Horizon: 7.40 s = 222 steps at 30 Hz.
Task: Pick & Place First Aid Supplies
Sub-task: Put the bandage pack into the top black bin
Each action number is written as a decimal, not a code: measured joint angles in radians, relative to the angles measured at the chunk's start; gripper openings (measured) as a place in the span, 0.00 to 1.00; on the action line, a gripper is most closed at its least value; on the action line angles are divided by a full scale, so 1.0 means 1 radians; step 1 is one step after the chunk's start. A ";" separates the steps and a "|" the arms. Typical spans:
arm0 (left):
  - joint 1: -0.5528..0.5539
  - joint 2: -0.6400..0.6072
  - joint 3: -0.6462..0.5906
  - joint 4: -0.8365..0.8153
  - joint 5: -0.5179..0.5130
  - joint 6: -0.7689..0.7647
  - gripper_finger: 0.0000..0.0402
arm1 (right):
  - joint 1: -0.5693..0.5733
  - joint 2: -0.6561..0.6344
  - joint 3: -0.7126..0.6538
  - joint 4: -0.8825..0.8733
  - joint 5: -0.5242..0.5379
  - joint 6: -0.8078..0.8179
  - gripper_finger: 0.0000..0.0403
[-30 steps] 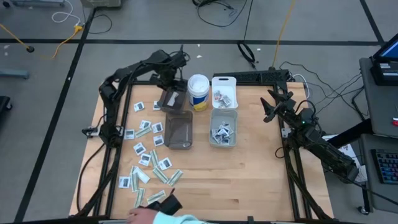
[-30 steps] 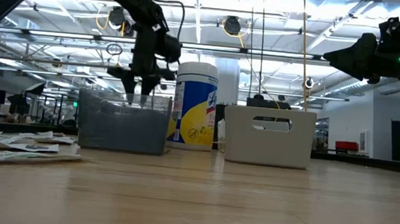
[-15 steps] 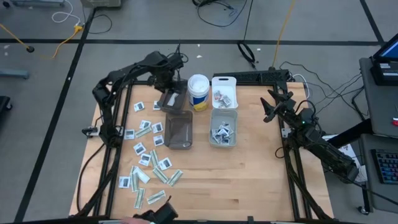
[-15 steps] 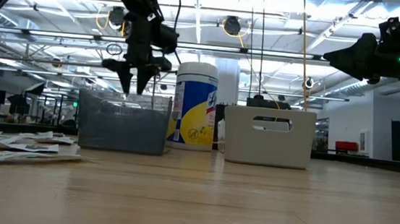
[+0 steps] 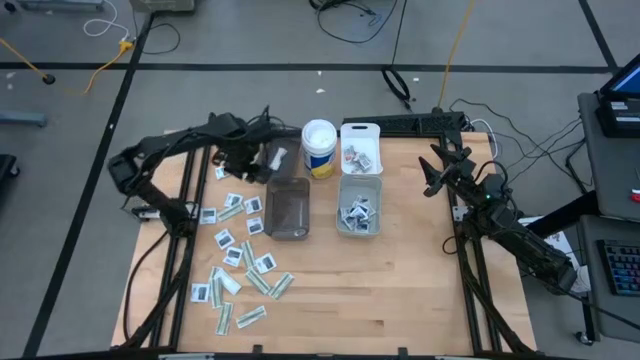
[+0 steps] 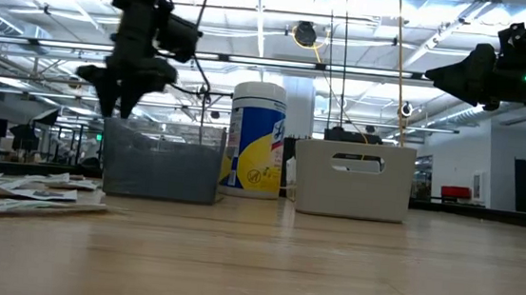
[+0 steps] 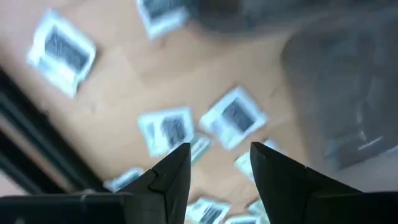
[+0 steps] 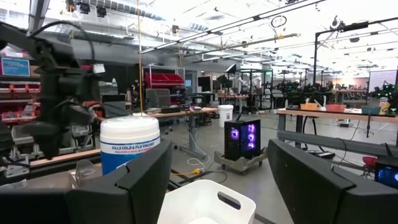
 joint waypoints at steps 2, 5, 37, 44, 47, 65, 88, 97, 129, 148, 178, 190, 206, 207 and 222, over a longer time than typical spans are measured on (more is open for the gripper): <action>-0.007 -0.044 -0.059 -0.003 0.000 -0.007 0.43 | 0.000 0.000 0.000 0.000 0.000 0.000 0.65; -0.015 -0.108 -0.138 0.000 -0.002 -0.017 0.43 | 0.000 0.000 0.000 0.000 0.000 0.000 0.65; -0.151 -0.053 -0.442 0.331 -0.011 -0.168 0.43 | 0.000 0.000 0.000 0.000 0.000 0.000 0.65; -0.150 0.006 -0.459 0.382 0.000 -0.169 0.43 | 0.000 0.000 0.000 0.000 0.000 0.000 0.65; -0.151 0.011 -0.460 0.384 0.001 -0.164 0.43 | 0.000 0.000 0.000 0.000 0.000 0.000 0.65; -0.148 0.011 -0.463 0.426 0.016 -0.201 0.03 | 0.000 0.000 0.000 0.000 0.000 0.000 0.65; -0.148 -0.211 -0.283 0.070 0.084 -0.246 0.01 | 0.000 0.000 0.000 0.000 0.000 0.000 0.65; -0.147 -0.249 -0.200 -0.016 0.088 -0.253 0.00 | 0.000 0.000 0.000 0.000 0.000 0.000 0.65; 0.147 0.440 0.626 -0.145 0.077 0.039 0.00 | 0.000 0.000 0.000 0.000 0.000 0.000 0.65; 0.151 0.572 0.635 0.002 0.076 0.041 0.00 | 0.000 0.000 0.000 0.000 0.000 0.000 0.65; 0.150 0.572 0.519 0.121 0.077 0.008 0.40 | 0.000 0.000 0.000 0.000 0.000 0.000 0.65; 0.155 0.559 0.519 0.121 0.102 -0.021 0.62 | 0.000 0.000 0.000 0.000 0.000 0.000 0.65; 0.155 0.363 0.519 0.009 0.031 -0.064 0.62 | 0.000 0.000 0.000 0.000 0.000 0.000 0.65; 0.155 0.357 0.518 0.004 0.024 -0.064 0.62 | 0.000 0.000 0.000 0.000 0.000 0.000 0.65; -0.106 0.026 0.076 0.135 0.031 -0.340 0.62 | 0.000 0.000 0.000 0.000 0.000 0.000 0.65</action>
